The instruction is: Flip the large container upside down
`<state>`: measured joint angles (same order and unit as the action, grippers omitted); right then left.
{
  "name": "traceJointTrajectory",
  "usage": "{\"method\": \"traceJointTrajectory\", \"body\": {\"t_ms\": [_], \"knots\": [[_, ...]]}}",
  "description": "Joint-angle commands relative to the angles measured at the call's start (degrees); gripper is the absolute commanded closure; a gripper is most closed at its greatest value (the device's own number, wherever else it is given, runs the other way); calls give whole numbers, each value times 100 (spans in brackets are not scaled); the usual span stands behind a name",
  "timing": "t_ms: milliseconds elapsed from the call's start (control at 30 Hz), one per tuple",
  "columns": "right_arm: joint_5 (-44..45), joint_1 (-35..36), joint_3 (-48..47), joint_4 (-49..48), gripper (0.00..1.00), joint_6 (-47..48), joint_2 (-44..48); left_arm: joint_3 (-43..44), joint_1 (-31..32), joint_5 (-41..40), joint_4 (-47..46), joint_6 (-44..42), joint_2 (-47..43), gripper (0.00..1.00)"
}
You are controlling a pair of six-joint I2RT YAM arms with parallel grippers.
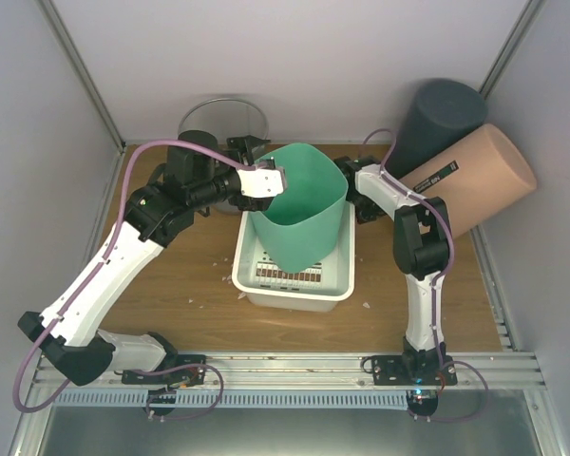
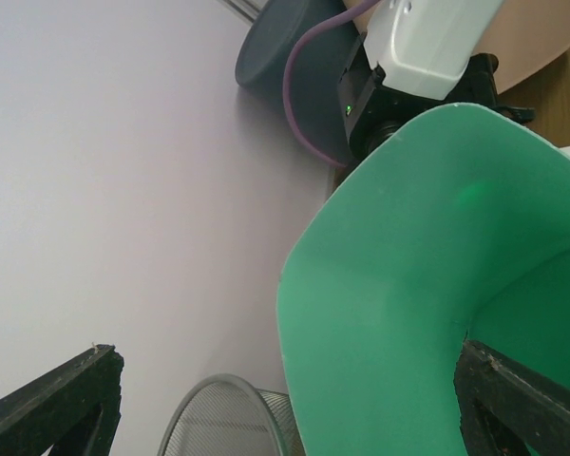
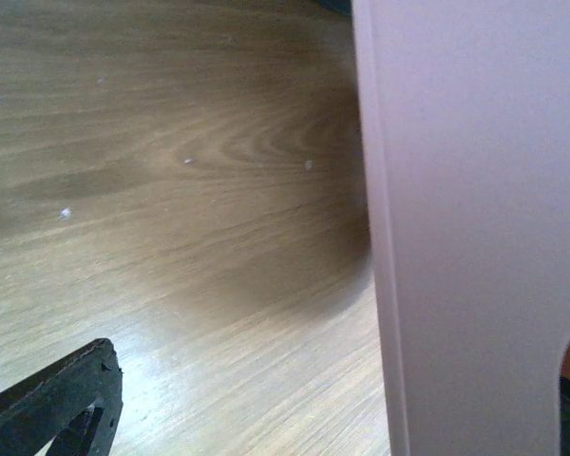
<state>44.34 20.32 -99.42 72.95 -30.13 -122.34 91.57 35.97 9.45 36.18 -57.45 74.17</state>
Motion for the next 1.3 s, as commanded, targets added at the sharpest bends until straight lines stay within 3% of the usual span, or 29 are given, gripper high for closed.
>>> {"method": "traceJointTrajectory", "body": {"t_ms": [0, 200, 533, 1267], "knots": [[-721, 68, 22, -116, 6, 263, 113, -50, -46, 88, -340, 85, -69, 6], [-1372, 208, 175, -86, 5, 243, 206, -20, -46, 92, -331, 94, -69, 6], [-1270, 496, 102, 292, 1, -103, 312, -34, -46, 118, -343, 124, -52, 6], [-2155, 492, 1073, -607, 0, 112, 447, -125, -46, 115, -321, 161, -172, 6]]}}
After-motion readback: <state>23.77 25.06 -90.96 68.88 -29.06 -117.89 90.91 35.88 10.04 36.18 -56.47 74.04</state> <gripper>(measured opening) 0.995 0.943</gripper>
